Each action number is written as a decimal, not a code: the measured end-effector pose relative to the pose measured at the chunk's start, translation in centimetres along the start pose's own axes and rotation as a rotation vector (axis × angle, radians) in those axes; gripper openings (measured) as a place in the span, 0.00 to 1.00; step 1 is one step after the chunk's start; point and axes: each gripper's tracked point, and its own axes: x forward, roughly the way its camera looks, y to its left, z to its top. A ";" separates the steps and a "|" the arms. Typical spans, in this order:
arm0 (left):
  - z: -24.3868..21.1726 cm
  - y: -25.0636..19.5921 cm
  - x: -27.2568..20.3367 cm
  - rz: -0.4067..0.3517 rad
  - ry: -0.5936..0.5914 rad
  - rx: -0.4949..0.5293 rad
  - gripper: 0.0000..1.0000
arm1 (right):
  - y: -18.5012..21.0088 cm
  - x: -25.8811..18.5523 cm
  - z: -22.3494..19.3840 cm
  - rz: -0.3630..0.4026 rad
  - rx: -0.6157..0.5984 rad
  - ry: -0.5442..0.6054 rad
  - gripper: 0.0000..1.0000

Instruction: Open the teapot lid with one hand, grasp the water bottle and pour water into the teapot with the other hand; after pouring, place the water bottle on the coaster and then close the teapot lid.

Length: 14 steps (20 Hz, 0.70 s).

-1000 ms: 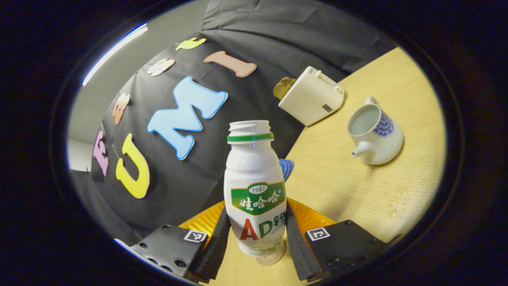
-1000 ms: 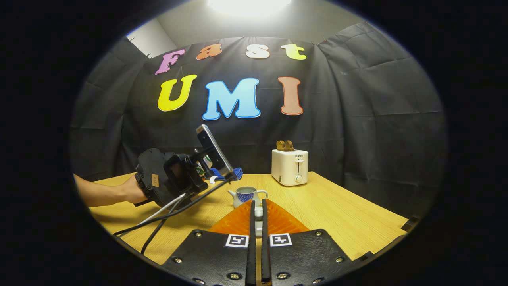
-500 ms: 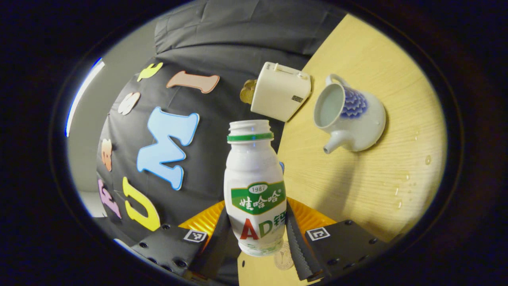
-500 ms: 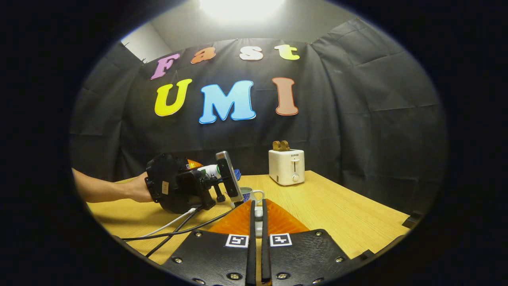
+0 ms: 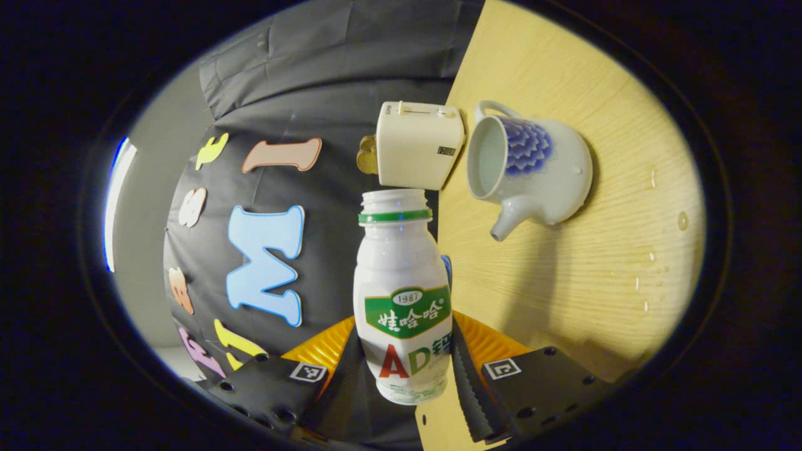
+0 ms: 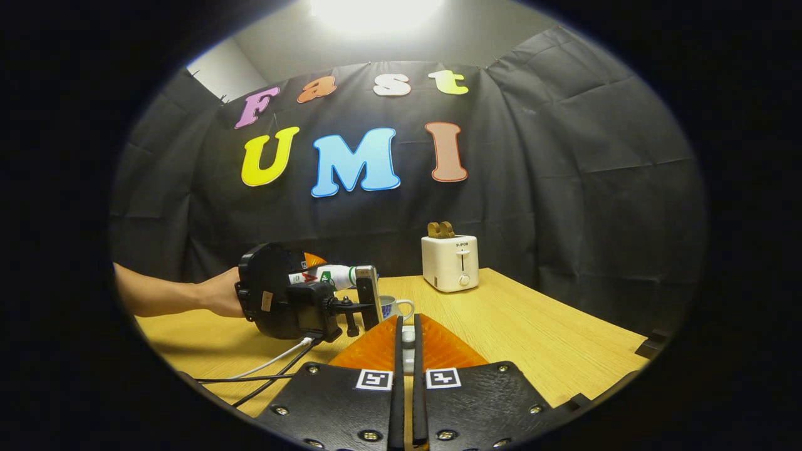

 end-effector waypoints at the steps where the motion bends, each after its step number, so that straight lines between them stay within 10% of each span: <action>1: 0.0 0.0 0.0 -0.004 -0.002 0.008 0.81 | 0.0 -0.1 -0.1 0.000 0.001 0.000 0.05; 14: 1.4 0.6 0.0 -0.023 -0.044 0.219 0.81 | -0.2 0.1 -0.2 0.003 0.010 0.005 0.05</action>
